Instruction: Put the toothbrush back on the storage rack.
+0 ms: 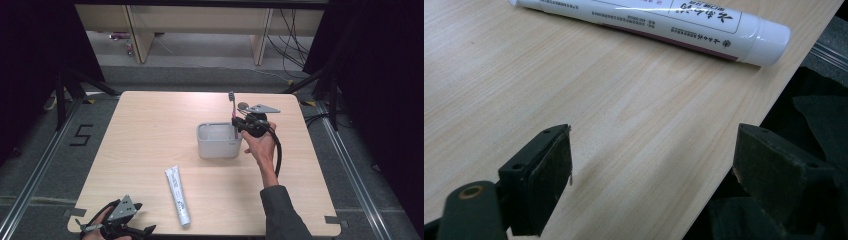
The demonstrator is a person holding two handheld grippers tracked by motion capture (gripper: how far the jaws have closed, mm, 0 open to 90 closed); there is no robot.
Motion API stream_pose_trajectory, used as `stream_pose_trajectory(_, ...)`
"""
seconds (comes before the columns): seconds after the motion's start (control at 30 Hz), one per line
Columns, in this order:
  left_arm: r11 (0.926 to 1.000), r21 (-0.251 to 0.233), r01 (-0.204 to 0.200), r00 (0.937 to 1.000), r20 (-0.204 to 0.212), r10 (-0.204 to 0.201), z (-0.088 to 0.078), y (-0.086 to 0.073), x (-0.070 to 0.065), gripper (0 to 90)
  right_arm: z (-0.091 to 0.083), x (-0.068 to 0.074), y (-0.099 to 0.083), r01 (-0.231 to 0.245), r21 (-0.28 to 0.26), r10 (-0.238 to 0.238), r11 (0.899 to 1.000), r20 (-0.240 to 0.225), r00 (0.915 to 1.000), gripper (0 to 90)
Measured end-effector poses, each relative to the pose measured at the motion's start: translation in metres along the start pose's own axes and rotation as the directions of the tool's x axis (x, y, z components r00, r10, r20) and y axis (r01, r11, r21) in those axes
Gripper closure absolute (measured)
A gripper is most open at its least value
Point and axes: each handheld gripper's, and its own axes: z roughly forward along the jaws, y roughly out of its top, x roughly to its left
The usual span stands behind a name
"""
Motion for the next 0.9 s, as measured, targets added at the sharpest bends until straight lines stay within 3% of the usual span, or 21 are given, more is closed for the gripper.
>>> stream_pose_trajectory(0.03,1.0,0.0,0.001,1.0,0.0,-0.001,0.0,0.0,0.0,15.5,-0.001,-0.001,-0.001,0.009,0.021,-0.009,1.0,0.007,0.9999,82.8)
stream_pose_trajectory(0.2,1.0,0.001,0.0,1.0,-0.001,0.0,0.0,0.0,0.0,15.5,0.001,-0.002,-0.005,0.001,0.019,-0.001,1.0,0.0,1.0,82.8)
stream_pose_trajectory(0.23,1.0,0.001,0.0,1.0,-0.001,0.0,0.0,0.0,0.0,15.5,0.001,-0.003,-0.006,0.023,0.02,-0.024,1.0,0.017,0.9996,82.7)
stream_pose_trajectory(0.33,1.0,0.001,0.001,1.0,-0.001,-0.001,0.0,0.0,0.0,15.5,0.001,-0.002,-0.007,-0.003,0.03,0.003,1.0,0.012,0.9999,82.7)
stream_pose_trajectory(0.37,0.9999,-0.007,0.011,0.9999,0.004,-0.011,0.001,0.0,-0.001,15.4,0.002,-0.004,-0.008,0.027,0.023,-0.027,0.999,0.017,0.9995,82.6)
stream_pose_trajectory(0.47,0.9999,-0.008,0.009,0.9999,0.009,-0.009,0.001,0.0,-0.001,15.5,0.002,-0.002,-0.011,-0.004,0.035,0.004,0.999,0.012,0.9999,82.2)
stream_pose_trajectory(0.5,0.9999,-0.009,0.01,0.9999,0.009,-0.01,0.001,0.0,-0.001,15.5,0.002,-0.005,-0.012,0.033,0.037,-0.033,0.999,0.023,0.9992,82.0)
stream_pose_trajectory(0.53,0.9999,-0.009,0.009,1.0,0.003,-0.009,0.001,0.0,-0.001,15.5,0.003,-0.004,-0.013,-0.004,0.045,0.003,0.999,0.005,1.0,80.6)
stream_pose_trajectory(0.7,0.9999,-0.007,0.013,0.9999,0.004,-0.013,0.001,0.0,-0.001,15.5,0.002,-0.002,-0.013,0.007,0.045,-0.008,0.999,0.016,0.9998,78.3)
stream_pose_trajectory(0.87,1.0,0.001,0.002,1.0,0.001,-0.002,0.0,0.0,0.0,15.5,0.0,-0.003,-0.012,0.039,0.045,-0.04,0.998,0.023,0.9989,69.6)
stream_pose_trajectory(0.9,1.0,-0.001,-0.001,1.0,-0.001,0.001,0.0,0.0,0.0,15.5,-0.003,-0.002,-0.012,0.018,0.036,-0.019,0.999,0.019,0.9997,68.3)
